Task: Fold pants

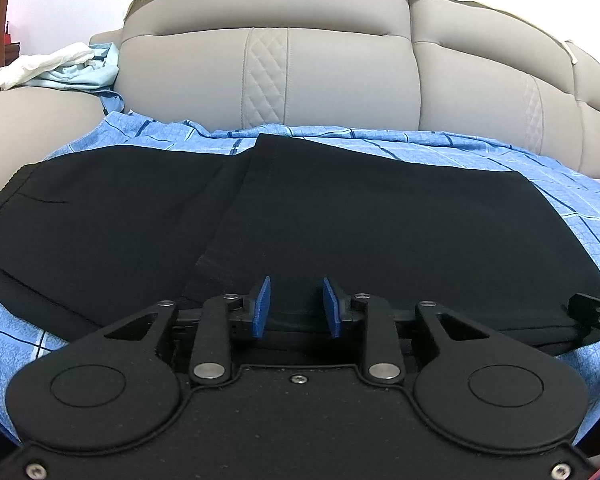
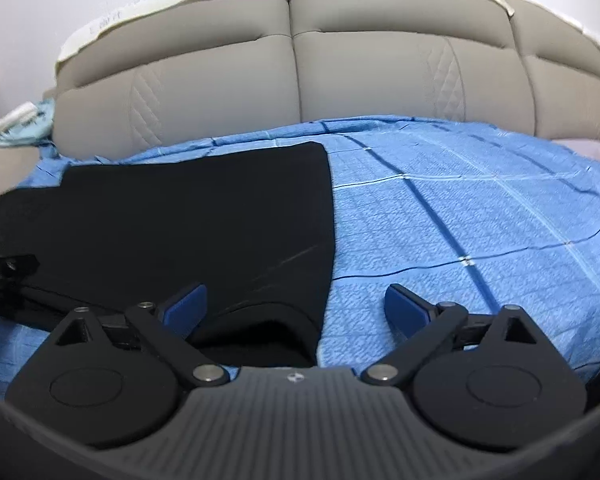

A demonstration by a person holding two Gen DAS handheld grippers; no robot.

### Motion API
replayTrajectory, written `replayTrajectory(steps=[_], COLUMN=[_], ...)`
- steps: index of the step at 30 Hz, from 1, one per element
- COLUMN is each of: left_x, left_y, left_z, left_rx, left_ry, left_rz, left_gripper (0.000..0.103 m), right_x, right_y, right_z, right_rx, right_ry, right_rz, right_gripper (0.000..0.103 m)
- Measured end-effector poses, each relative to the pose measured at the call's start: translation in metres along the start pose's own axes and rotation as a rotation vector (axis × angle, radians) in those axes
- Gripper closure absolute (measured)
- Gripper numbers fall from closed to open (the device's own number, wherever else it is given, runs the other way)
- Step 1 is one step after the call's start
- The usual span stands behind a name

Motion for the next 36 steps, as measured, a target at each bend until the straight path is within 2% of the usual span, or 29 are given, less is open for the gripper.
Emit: replayTrajectory(steps=[3,5,8,10,11,13,15,19,22,24,31,34,36], left_x=[0.002,0.007,0.019,0.029,0.034,0.043,0.049,0.053,0.050,0.047,0.044,0.048,0.050], left_y=[0.000,0.005,0.020,0.029,0.034,0.041,0.045,0.041,0.032,0.024,-0.007,-0.015,-0.019], left_z=[-0.001,-0.006,-0.026,-0.047,-0.059,-0.089,-0.120,-0.182,-0.221,-0.240,-0.275,-0.278,-0.277], left_rx=[0.004,0.007,-0.004,0.026,0.051,0.112,0.176,0.297,0.320,0.332,0.331,0.327,0.323], left_ry=[-0.001,0.025,0.107,0.161,0.187,0.250,0.323,0.504,0.642,0.699,0.761,0.737,0.733], left_rz=[-0.005,-0.018,0.013,0.047,0.069,0.112,0.145,0.140,0.130,0.120,0.123,0.132,0.138], left_gripper=[0.071,0.064,0.049,0.034,0.029,0.015,0.010,0.009,0.009,0.009,0.008,0.003,0.001], right_x=[-0.001,-0.003,-0.003,-0.001,0.001,0.008,0.018,0.036,0.046,0.051,0.061,0.052,0.050], right_y=[0.004,0.005,0.005,0.007,0.008,0.012,0.012,-0.002,-0.016,-0.026,-0.061,-0.071,-0.070], right_z=[-0.003,-0.007,-0.010,-0.011,-0.013,-0.020,-0.030,-0.066,-0.102,-0.127,-0.199,-0.215,-0.216], right_rx=[0.037,0.038,0.027,0.008,-0.005,-0.030,-0.027,0.063,0.142,0.182,0.253,0.272,0.272], right_ry=[-0.020,0.002,0.025,0.025,0.032,0.057,0.088,0.153,0.211,0.261,0.387,0.417,0.405], right_rz=[0.001,-0.002,-0.002,0.009,0.022,0.068,0.111,0.149,0.160,0.168,0.147,0.115,0.126], right_gripper=[0.003,0.003,0.003,0.004,0.004,0.004,0.001,0.000,0.000,0.000,0.000,0.000,0.000])
Point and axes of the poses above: each gripper's, at about its wrist camera, not at the fingertips, and y roughly against the way its jaws point, z to its right, x to its top, the point moved 4 cm from there along -y, roughly the way its jaws point, and after that the axes turned 8 degrees about y, right-handed, at the moved point
